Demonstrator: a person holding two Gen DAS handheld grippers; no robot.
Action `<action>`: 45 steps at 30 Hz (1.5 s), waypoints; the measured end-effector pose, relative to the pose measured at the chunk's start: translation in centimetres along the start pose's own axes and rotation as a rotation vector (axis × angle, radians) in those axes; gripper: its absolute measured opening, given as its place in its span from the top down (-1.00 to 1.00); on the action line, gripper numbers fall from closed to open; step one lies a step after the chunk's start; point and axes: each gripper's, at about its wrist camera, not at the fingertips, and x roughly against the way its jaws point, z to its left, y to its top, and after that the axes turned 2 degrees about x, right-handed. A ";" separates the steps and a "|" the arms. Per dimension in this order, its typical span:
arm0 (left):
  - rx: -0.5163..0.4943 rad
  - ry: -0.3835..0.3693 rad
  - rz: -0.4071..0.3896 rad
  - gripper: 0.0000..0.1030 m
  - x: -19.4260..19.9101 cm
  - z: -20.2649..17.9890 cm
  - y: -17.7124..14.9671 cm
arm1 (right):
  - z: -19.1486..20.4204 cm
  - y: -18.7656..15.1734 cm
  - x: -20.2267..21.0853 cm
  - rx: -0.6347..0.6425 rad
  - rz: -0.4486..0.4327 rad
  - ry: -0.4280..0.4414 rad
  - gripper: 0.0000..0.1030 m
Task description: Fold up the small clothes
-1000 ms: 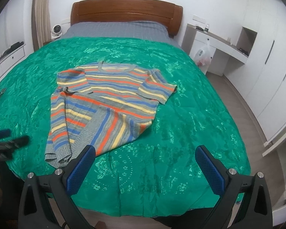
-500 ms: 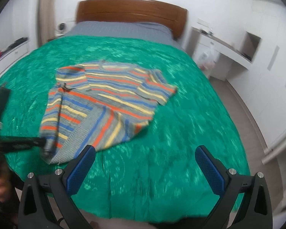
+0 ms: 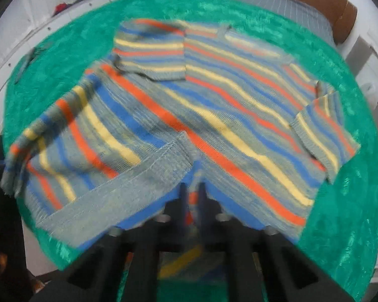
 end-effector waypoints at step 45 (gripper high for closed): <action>-0.091 0.191 0.052 1.00 -1.6 2.7 -1.4 | -5.5 -18.9 8.2 -0.555 0.025 0.005 0.89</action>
